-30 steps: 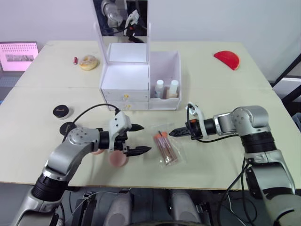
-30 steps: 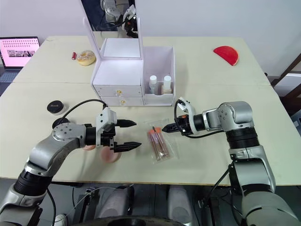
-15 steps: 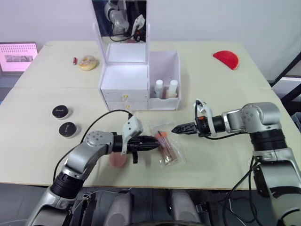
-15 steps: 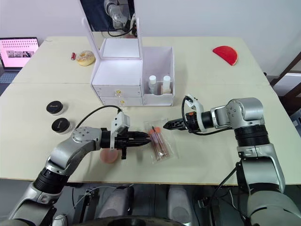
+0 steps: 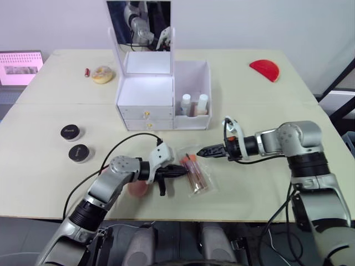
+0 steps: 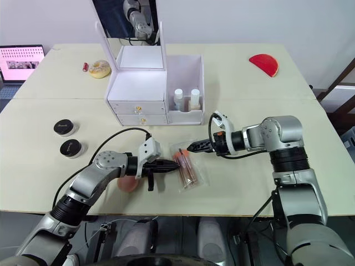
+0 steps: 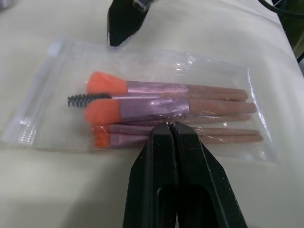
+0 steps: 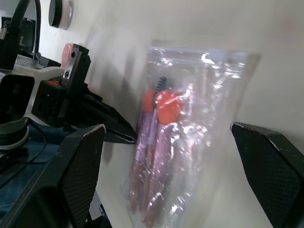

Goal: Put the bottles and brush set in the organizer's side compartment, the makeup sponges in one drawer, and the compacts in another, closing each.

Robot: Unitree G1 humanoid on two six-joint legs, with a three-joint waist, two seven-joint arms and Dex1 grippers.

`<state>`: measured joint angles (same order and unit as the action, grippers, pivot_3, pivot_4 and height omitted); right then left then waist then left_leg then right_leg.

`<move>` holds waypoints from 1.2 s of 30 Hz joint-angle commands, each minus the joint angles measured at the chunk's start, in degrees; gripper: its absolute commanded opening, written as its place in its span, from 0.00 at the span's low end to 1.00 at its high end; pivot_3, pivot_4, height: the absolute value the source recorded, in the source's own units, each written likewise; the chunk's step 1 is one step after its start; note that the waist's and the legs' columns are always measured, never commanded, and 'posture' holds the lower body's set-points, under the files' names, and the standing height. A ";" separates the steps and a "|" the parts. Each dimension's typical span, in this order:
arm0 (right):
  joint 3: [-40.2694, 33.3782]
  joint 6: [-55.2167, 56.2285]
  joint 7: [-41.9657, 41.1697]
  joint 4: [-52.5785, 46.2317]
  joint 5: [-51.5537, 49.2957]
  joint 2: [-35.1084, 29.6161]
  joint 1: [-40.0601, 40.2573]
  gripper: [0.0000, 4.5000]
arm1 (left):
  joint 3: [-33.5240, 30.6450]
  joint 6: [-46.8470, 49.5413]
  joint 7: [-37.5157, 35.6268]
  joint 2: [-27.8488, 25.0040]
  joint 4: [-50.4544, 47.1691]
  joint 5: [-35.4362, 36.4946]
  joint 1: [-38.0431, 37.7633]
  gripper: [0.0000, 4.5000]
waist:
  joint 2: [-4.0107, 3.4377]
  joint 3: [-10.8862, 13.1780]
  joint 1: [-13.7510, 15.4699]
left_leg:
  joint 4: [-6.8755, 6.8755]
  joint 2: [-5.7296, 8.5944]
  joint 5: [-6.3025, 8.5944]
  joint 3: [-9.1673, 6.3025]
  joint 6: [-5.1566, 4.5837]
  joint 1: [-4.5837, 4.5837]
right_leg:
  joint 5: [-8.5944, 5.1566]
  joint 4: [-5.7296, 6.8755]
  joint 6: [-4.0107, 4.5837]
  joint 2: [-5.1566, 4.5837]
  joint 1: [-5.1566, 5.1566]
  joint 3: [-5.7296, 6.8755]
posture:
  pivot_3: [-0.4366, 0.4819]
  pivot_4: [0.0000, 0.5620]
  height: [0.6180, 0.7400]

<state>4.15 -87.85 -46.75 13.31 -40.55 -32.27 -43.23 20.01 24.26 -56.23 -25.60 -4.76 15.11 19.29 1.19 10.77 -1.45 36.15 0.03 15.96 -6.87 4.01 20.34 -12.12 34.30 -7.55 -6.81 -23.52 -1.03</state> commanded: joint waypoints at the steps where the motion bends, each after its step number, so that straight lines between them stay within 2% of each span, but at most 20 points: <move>1: 3.25 -0.67 0.58 -1.57 0.13 2.42 1.52 1.00 | 0.10 -0.66 -0.22 0.02 -0.23 -0.76 0.59 0.02 | 0.00 -0.01 -0.01 | 0.00 0.00 0.00 0.00 0.00 0.00 | 0.00 0.01 0.00 0.00 0.00 0.00 | 0.48 0.27 1.00; 9: 3.92 -0.15 0.81 -1.57 0.54 3.65 2.31 1.00 | 0.00 -0.32 -0.39 -0.17 -0.79 -1.17 0.51 0.02 | -0.02 -0.03 -0.58 | 0.00 0.00 0.00 -0.01 0.00 0.00 | 0.00 -0.01 -0.01 0.00 0.02 0.00 | 0.48 0.27 1.00; 10: 3.89 0.00 0.83 -1.48 0.60 3.65 2.30 0.88 | -0.02 -0.28 -0.40 -0.23 -0.88 -1.18 0.45 0.00 | -0.02 -0.03 -0.61 | 0.00 0.00 0.00 -0.01 0.00 0.00 | 0.00 -0.01 -0.01 0.00 0.02 0.00 | 0.48 0.27 1.00; 11: 3.77 0.17 0.88 -1.34 0.68 3.70 2.25 0.82 | -0.04 -0.22 -0.41 -0.28 -0.98 -1.18 0.39 0.00 | -0.02 -0.03 -0.62 | -0.01 0.00 0.00 -0.01 0.00 0.01 | 0.00 -0.01 -0.01 0.00 0.02 0.00 | 0.48 0.27 1.00; 18: 3.33 0.73 0.69 -0.86 0.94 4.05 2.04 0.02 | -0.06 -0.11 -0.63 -0.36 -0.94 -1.28 0.62 0.00 | -0.02 -0.03 -0.70 | -0.01 0.00 0.00 -0.02 0.00 0.05 | 0.00 -0.05 -0.02 0.00 0.01 0.01 | 0.48 0.27 1.00; 31: 0.98 0.68 0.61 -0.08 0.53 3.95 1.49 0.01 | -0.84 1.05 -0.48 -0.60 -2.17 -0.88 0.88 0.00 | -0.02 -0.03 -0.73 | 0.00 0.00 0.00 -0.03 0.00 0.04 | 0.00 -0.04 -0.02 0.00 0.03 0.01 | 0.48 0.27 1.00; 34: -0.13 0.11 0.54 0.07 0.12 3.77 1.02 0.00 | -2.52 2.95 -0.59 -0.76 -3.90 1.14 0.88 0.17 | -0.02 -0.03 -0.72 | 0.01 0.00 0.00 -0.03 0.00 0.05 | 0.00 -0.05 -0.02 0.00 0.02 0.00 | 0.48 0.27 1.00; 36: -1.88 -0.43 0.85 0.16 -0.23 3.76 0.59 0.00 | -4.49 4.88 -0.69 -1.97 -6.43 2.77 0.68 0.38 | -0.01 -0.01 -0.72 | 0.00 0.00 0.00 -0.03 0.00 0.07 | 0.01 -0.05 -0.02 0.00 0.01 0.00 | 0.48 0.27 1.00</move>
<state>4.81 -87.85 -45.90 13.76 -39.70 -28.26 -41.21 18.38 28.04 -56.85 -26.62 -7.48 15.77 19.81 1.17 10.75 -2.17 36.15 0.03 15.96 -6.90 4.01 20.44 -12.12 34.25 -7.57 -6.81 -23.54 -1.02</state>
